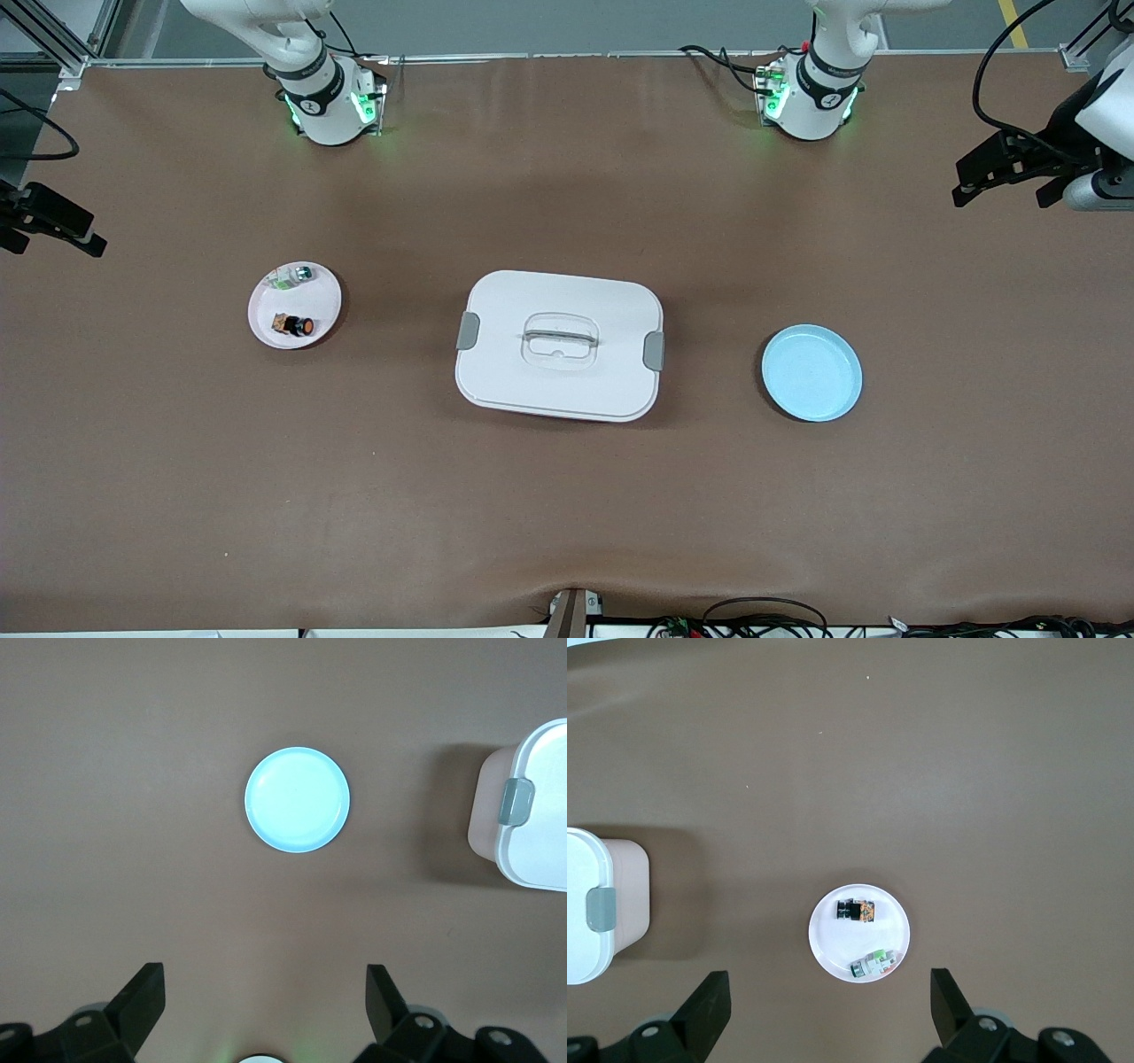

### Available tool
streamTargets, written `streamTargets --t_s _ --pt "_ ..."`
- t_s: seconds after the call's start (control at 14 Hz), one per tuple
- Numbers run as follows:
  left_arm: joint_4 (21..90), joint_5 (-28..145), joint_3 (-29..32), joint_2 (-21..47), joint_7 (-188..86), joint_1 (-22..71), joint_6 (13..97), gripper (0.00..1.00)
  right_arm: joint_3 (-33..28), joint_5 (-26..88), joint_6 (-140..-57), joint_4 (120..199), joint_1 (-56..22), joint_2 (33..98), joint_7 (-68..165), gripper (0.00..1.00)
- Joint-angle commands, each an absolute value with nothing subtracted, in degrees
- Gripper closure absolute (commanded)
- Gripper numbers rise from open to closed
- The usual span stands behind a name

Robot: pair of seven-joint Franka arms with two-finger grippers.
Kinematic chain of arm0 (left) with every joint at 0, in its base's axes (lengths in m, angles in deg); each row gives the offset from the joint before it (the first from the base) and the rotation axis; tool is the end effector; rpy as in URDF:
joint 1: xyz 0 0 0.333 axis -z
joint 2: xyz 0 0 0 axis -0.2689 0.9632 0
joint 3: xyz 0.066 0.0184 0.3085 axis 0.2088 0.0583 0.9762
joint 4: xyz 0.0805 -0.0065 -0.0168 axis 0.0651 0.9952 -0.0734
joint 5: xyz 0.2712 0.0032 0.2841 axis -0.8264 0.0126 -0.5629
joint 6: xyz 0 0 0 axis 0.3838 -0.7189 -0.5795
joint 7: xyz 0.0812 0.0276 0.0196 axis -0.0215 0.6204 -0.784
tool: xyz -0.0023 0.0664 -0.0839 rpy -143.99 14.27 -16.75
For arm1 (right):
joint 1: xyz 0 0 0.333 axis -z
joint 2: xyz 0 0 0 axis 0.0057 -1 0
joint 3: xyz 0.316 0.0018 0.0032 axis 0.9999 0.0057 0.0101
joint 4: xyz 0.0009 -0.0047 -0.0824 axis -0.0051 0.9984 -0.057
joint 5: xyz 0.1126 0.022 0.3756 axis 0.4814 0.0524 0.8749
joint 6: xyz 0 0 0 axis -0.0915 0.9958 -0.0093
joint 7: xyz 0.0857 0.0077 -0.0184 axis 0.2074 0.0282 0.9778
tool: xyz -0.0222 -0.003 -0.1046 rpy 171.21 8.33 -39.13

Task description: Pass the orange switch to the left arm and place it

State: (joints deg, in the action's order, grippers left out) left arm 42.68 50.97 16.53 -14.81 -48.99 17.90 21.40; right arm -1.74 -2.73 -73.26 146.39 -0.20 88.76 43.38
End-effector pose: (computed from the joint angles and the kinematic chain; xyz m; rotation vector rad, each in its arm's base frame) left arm 0.5275 -0.0547 0.6648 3.1212 -0.0303 -0.0209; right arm 0.5577 -0.0379 0.6534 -3.0896 0.1266 -0.1032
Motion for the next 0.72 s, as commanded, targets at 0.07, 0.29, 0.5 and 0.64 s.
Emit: streamTargets --t_s 0.07,0.29,0.5,0.64 --pt "41.59 50.4 16.18 -14.28 -49.15 18.24 20.63 0.0 -1.39 -2.85 -72.85 145.09 0.06 88.02 43.33 0.0" --pt "41.68 50.4 16.18 -14.28 -49.15 18.15 20.45 0.0 -1.39 -2.85 -72.85 145.09 0.06 88.02 43.25 0.0" --pt "41.51 50.05 16.18 -14.19 -48.98 18.06 20.45 0.0 -1.39 -2.85 -72.94 145.09 0.06 87.93 43.16 0.0" --pt "41.51 50.14 16.26 -14.19 -48.63 17.71 20.45 0.0 -1.39 -2.85 -72.94 145.09 0.15 87.93 43.16 0.0"
